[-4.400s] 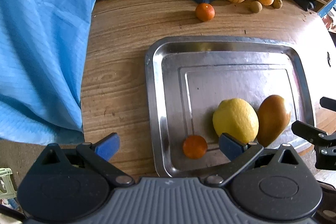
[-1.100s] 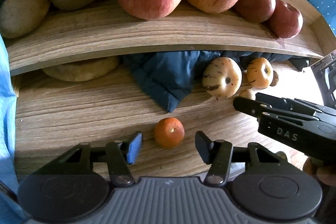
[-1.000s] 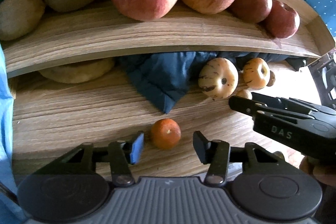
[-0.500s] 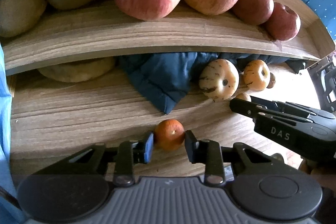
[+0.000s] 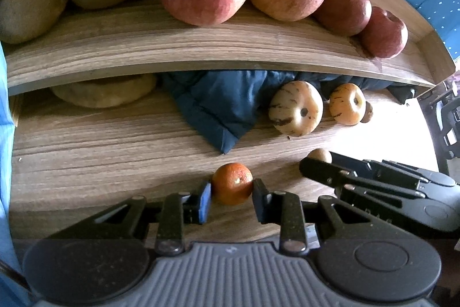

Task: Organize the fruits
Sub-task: 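Grasp the small orange with the left tool while the right tool grasps the small brown fruit, then carry the orange and brown fruit over the tray and lower them beside the pear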

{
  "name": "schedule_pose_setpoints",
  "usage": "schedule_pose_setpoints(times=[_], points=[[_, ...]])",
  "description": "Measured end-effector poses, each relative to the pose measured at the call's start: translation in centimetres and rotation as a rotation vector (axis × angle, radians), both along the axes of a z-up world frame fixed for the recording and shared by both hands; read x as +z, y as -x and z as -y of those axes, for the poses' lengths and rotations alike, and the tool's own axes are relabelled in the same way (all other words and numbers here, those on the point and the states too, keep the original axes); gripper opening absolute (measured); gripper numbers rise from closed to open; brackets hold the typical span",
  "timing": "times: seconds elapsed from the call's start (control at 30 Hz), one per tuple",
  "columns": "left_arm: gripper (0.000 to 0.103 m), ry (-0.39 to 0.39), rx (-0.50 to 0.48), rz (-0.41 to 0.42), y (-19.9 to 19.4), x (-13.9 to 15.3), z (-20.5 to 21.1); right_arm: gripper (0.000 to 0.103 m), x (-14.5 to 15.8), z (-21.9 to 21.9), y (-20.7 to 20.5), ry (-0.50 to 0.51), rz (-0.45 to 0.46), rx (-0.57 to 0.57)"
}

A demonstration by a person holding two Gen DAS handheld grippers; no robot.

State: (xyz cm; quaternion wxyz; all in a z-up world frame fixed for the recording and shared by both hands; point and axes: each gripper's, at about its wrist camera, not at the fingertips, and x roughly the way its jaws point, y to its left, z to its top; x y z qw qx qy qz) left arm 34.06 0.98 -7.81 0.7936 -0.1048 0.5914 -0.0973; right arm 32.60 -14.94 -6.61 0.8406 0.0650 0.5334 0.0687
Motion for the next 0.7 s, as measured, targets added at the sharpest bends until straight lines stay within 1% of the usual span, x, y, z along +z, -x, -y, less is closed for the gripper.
schedule_pose_setpoints(times=[0.23, 0.5, 0.7], points=[[0.033, 0.007, -0.001, 0.023, 0.7, 1.1, 0.0, 0.03, 0.6, -0.7, 0.8, -0.016, 0.003, 0.014], [0.033, 0.019, 0.003, 0.058, 2.4, 2.8, -0.2, 0.03, 2.4, -0.9, 2.5, -0.031, 0.034, 0.03], [0.033, 0.028, -0.001, 0.078, 4.2, 3.7, 0.5, 0.03, 3.7, -0.8, 4.2, -0.031, 0.058, 0.034]])
